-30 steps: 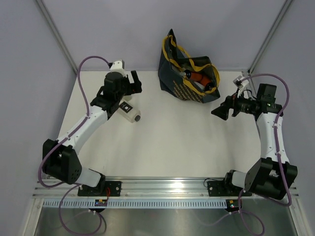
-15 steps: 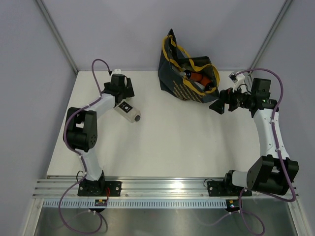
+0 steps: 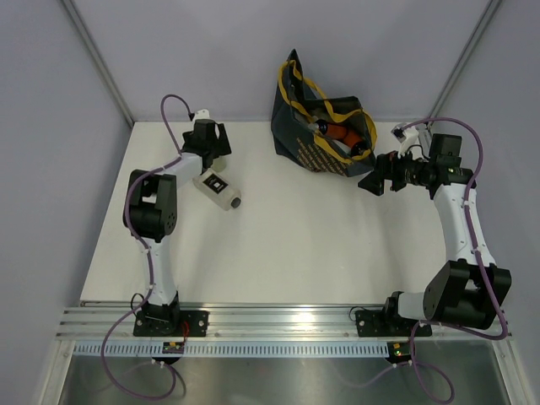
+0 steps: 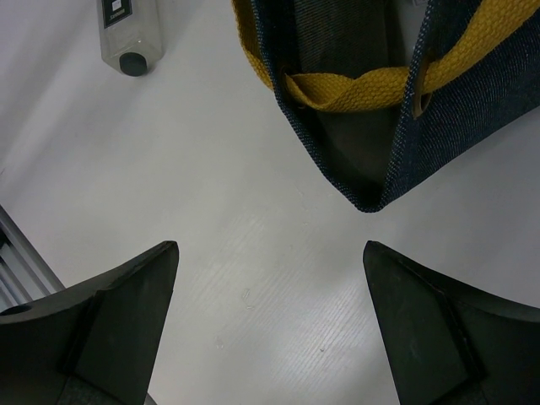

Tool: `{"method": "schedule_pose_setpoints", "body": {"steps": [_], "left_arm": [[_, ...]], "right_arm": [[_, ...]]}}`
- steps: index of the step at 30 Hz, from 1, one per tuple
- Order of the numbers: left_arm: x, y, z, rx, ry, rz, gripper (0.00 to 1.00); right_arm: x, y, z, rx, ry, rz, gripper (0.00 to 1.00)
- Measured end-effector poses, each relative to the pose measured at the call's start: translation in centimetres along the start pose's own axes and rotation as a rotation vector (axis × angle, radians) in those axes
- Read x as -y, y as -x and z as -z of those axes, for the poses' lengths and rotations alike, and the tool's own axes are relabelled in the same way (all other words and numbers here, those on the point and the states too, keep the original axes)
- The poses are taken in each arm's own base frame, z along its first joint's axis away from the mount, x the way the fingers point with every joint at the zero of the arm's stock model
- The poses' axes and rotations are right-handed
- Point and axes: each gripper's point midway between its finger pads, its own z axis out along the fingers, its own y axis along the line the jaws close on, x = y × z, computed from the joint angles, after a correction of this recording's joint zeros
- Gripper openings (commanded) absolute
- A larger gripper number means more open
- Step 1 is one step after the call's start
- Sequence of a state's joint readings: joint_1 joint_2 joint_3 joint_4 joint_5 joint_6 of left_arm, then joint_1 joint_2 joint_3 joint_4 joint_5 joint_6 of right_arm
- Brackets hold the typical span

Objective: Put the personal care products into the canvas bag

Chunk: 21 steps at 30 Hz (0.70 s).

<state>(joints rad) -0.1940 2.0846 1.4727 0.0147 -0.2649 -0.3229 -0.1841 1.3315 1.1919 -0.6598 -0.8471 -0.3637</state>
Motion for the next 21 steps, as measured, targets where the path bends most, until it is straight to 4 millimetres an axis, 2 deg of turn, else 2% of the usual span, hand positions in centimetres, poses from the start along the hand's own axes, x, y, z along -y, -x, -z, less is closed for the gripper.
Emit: {"method": "schedule_pose_setpoints", "body": {"steps": [4,6,8,9,11,12,15,19,21], "left_arm": [[0.2,0.7,-0.7,0.016,-0.007,0.026,0.72],[0.3,0.9,-0.8,0.021,-0.008,0.031,0.56],[0.3,1.2,-0.9,0.027,-0.015,0.035,0.47],[0.2,1.3,-1.0,0.026,-0.019,0.039,0.38],[0.2,1.4,-1.0,0.021,-0.034,0.049,0.31],[0.2,1.4,-1.0,0.017,-0.046,0.057,0.24],[0.5,1.6,-1.1,-0.001,-0.1,0.112,0.15],[1.3,1.9,-0.8,-0.059,-0.23,0.297,0.0],[1.8,1.9,-0.5,-0.102,-0.299,0.421,0.0]], "right_arm": [[0.1,-0.2,-0.1,-0.01,0.004,-0.01,1.0],[0.1,-0.2,-0.1,-0.012,0.004,-0.011,0.99],[0.1,-0.2,-0.1,-0.013,0.004,-0.01,1.0],[0.1,-0.2,-0.1,-0.013,0.005,-0.009,1.0],[0.1,-0.2,-0.1,-0.014,0.006,-0.01,0.99],[0.1,-0.2,-0.1,-0.014,0.006,-0.01,0.99],[0.1,-0.2,-0.1,-0.014,0.006,-0.01,1.0],[0.1,-0.2,-0.1,-0.014,0.007,-0.01,0.99],[0.0,-0.2,-0.1,-0.013,0.01,-0.01,0.99]]}}
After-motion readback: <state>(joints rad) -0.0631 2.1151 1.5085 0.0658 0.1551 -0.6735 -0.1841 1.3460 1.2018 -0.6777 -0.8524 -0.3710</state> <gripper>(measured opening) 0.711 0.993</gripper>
